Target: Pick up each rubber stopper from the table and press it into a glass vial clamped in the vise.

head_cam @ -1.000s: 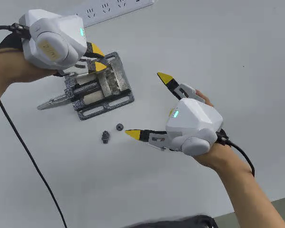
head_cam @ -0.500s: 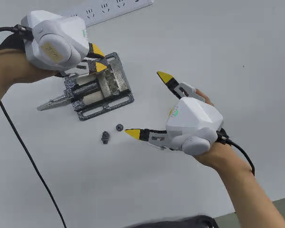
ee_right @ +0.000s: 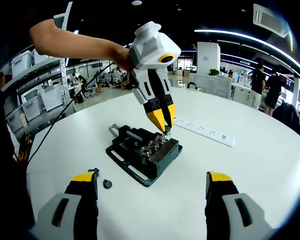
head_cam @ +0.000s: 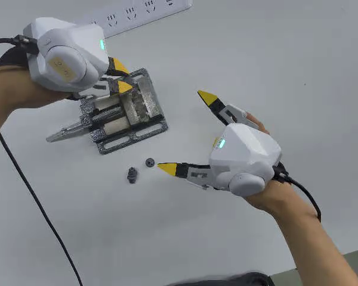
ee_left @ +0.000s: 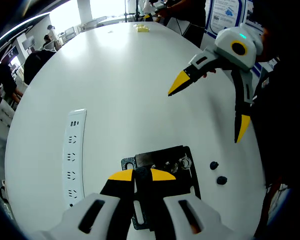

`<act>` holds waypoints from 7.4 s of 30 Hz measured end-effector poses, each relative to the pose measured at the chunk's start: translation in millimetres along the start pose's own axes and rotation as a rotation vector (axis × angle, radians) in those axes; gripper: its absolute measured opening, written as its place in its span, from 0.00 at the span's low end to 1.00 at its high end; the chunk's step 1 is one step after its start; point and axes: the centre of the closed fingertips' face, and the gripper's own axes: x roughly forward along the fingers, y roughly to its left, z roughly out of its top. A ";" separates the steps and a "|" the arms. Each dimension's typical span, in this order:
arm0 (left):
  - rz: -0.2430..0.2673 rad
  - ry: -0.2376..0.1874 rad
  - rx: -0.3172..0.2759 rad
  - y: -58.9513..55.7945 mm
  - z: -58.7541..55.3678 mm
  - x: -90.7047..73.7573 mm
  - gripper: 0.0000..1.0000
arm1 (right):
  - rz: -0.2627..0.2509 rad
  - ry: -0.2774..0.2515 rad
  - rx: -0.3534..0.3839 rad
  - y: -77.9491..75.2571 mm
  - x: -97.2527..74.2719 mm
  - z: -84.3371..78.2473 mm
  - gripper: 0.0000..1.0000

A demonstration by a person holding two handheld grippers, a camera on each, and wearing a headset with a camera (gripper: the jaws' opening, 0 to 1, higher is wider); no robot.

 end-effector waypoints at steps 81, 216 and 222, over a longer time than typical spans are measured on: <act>0.007 -0.065 0.009 -3.5 3.7 -2.2 0.06 | -0.016 -0.036 0.109 -20.0 9.2 20.2 0.80; -0.027 -0.092 0.087 -5.0 2.9 8.9 0.08 | 0.045 0.174 0.633 -73.6 94.6 25.4 0.53; -0.046 -0.080 0.065 -5.2 -8.0 9.2 0.14 | 0.049 0.173 0.628 -73.8 95.2 23.8 0.53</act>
